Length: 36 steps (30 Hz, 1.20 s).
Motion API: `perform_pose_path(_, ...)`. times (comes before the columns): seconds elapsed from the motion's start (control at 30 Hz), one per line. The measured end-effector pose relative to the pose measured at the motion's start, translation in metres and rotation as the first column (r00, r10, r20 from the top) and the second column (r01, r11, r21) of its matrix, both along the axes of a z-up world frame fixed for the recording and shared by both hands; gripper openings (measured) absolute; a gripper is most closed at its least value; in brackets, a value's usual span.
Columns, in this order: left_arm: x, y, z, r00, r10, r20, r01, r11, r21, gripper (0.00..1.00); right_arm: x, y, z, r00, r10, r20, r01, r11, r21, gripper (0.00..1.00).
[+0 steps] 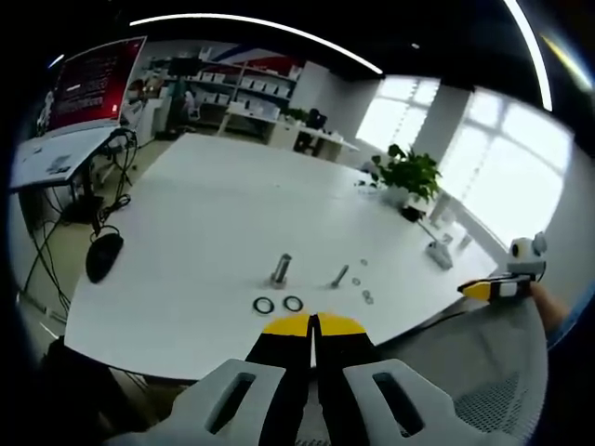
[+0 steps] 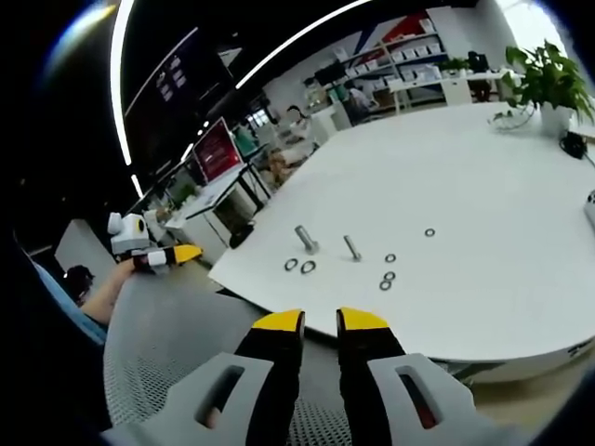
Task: Place the washer onto the threaded stud by aligning its center hole with the stud, sliding it down to the base, and recovering from edge contact or off-axis alignment until the washer reaches the visible bottom stop.
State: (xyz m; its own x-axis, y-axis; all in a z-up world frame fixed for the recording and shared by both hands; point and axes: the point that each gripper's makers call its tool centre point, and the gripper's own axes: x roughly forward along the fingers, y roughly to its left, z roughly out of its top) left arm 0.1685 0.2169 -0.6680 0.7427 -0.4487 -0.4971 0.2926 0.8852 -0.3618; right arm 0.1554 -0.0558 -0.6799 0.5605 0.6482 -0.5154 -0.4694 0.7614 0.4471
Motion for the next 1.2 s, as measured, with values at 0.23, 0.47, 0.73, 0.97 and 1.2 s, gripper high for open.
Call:
perform_pose_path(0.23,-0.002,-0.001,-0.003,1.000,-0.014,-0.013,0.014,1.000,0.015,0.00,0.000,0.000,0.000,1.000,-0.002,-0.001,0.002,1.000,0.001,0.17)
perform_pose_path(0.47,-0.002,-0.002,-0.002,1.000,-0.014,-0.015,0.014,1.000,0.005,0.00,0.000,0.000,0.000,1.000,-0.004,-0.002,0.004,1.000,0.003,0.17)
perform_pose_path(0.73,-0.001,-0.002,0.001,1.000,-0.016,-0.001,0.016,1.000,-0.006,0.00,-0.001,0.000,-0.002,1.000,0.000,-0.012,0.000,1.000,-0.007,0.17)
perform_pose_path(0.97,0.000,-0.009,0.000,0.997,-0.080,0.016,0.079,0.995,0.054,0.00,0.002,-0.002,0.002,1.000,-0.023,0.002,0.023,1.000,0.012,0.17)
perform_pose_path(1.2,-0.003,-0.020,-0.005,0.961,-0.276,-0.008,0.271,0.937,0.219,0.00,0.004,-0.003,0.001,1.000,-0.024,0.001,0.024,1.000,0.012,0.17)
